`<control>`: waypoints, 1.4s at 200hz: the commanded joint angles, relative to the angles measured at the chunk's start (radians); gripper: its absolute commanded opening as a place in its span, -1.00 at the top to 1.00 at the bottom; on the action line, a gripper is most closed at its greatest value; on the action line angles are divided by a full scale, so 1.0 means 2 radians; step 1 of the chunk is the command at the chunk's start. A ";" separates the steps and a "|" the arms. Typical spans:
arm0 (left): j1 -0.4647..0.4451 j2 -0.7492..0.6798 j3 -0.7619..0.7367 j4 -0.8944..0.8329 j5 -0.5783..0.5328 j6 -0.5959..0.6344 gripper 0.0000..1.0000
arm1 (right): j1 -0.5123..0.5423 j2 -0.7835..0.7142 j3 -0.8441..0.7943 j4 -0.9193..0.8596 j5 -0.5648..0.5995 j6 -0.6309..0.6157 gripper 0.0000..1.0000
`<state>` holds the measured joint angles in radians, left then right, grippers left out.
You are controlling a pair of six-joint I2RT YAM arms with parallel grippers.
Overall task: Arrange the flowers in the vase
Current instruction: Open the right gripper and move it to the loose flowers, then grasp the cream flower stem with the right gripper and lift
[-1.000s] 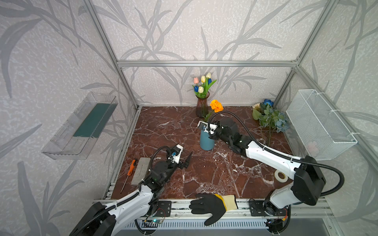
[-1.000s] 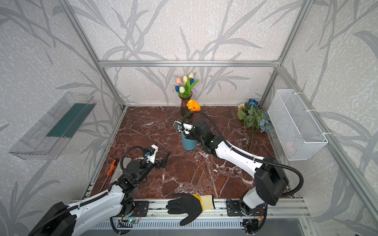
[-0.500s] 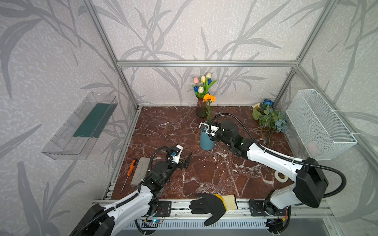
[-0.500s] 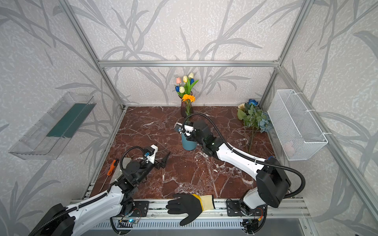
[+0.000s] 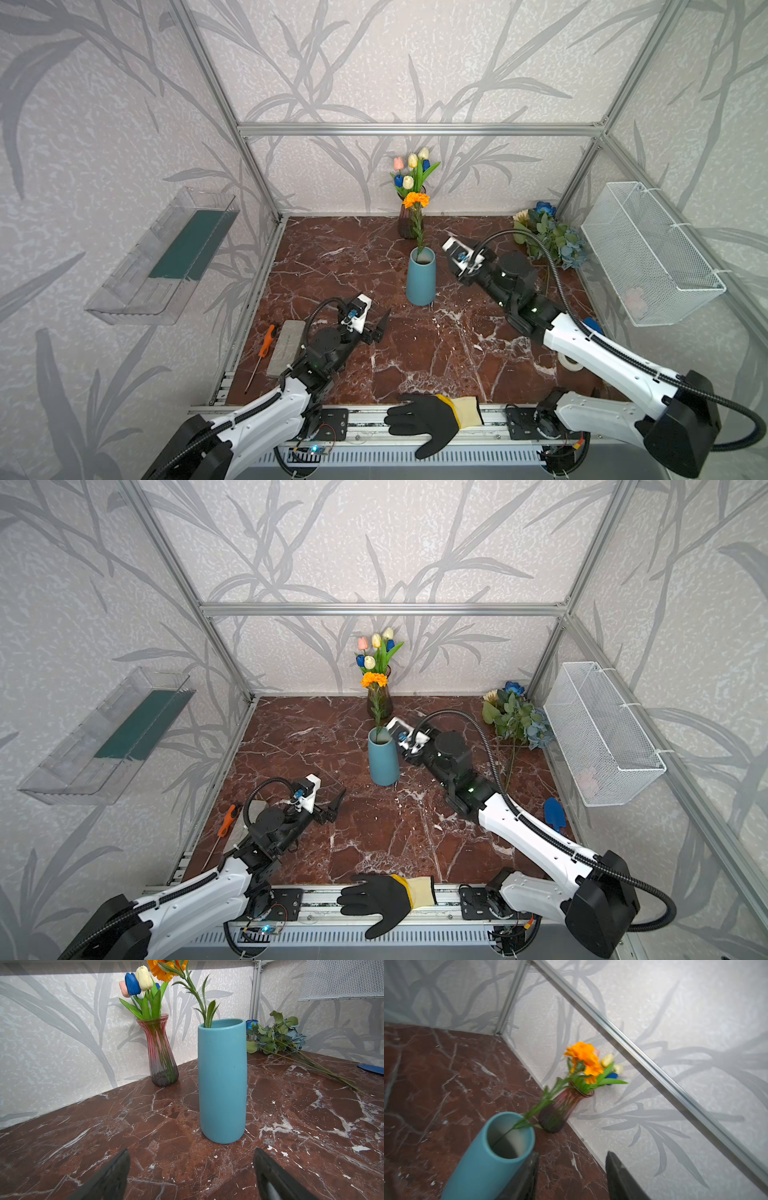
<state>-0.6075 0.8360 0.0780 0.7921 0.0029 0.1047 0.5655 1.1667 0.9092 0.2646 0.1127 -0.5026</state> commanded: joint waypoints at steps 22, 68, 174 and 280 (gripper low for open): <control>-0.003 0.047 0.033 0.000 0.077 0.004 -0.84 | -0.183 0.063 0.091 -0.189 0.031 0.257 0.15; -0.029 0.101 0.058 0.000 0.092 0.028 -0.84 | -0.280 0.189 0.160 -0.338 0.045 0.295 0.25; -0.042 0.100 0.058 -0.006 0.079 0.039 -0.84 | -0.329 0.435 0.332 -0.446 0.038 0.298 0.29; -0.046 0.106 0.061 -0.006 0.070 0.046 -0.84 | -0.354 0.533 0.411 -0.492 0.008 0.307 0.42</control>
<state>-0.6941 1.0454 0.1757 0.7719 0.1524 0.1726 -0.1402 2.2021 1.6943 -0.6670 0.1551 0.1051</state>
